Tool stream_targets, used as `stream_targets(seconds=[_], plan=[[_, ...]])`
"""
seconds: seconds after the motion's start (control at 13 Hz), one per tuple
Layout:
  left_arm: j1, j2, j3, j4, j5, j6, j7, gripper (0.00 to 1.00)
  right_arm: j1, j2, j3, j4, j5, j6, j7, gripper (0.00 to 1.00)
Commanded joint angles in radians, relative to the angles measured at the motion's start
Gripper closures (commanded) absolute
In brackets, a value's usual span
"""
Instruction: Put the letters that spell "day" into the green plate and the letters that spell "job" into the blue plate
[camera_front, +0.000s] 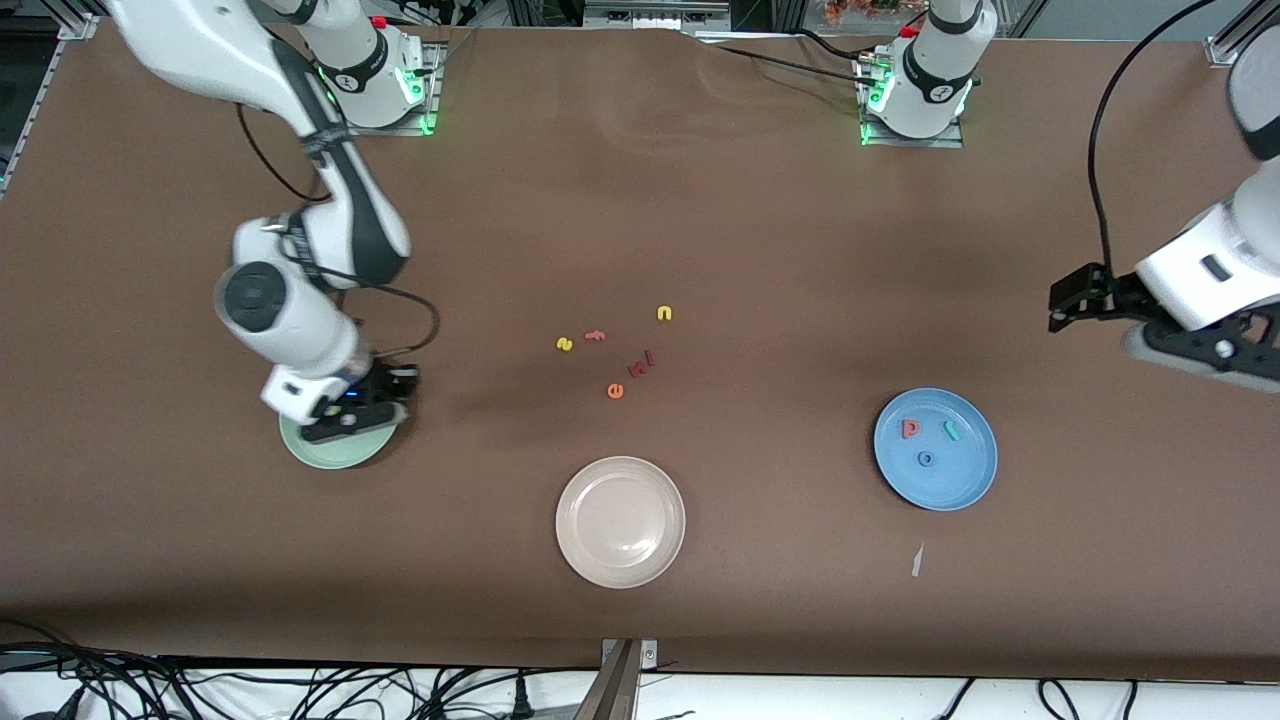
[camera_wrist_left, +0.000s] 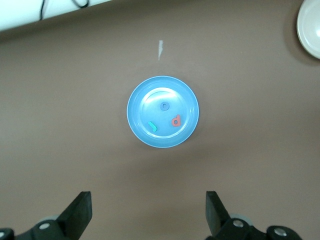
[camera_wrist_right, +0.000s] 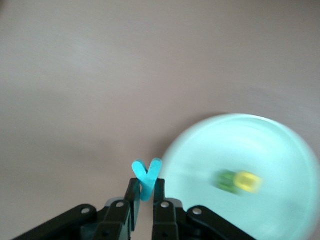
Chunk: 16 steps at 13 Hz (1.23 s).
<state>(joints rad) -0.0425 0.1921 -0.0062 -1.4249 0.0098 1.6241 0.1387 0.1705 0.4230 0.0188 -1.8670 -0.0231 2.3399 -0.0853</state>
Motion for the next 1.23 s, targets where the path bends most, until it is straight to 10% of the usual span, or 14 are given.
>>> stream_targets(seconds=[0.0,0.08,1.15], plan=[[-0.028,-0.135,0.029,-0.174,-0.03,0.033,-0.164,0.0,-0.077,-0.099,0.018,-0.102,-0.008,-0.052,-0.064,0.3],[-0.028,-0.16,0.026,-0.204,-0.028,0.042,-0.163,0.0,-0.081,-0.121,0.018,-0.103,0.0,-0.089,-0.062,0.0],[0.056,-0.227,-0.041,-0.298,-0.03,0.062,-0.159,0.0,-0.066,-0.337,0.004,0.262,0.02,-0.729,0.167,0.0]])
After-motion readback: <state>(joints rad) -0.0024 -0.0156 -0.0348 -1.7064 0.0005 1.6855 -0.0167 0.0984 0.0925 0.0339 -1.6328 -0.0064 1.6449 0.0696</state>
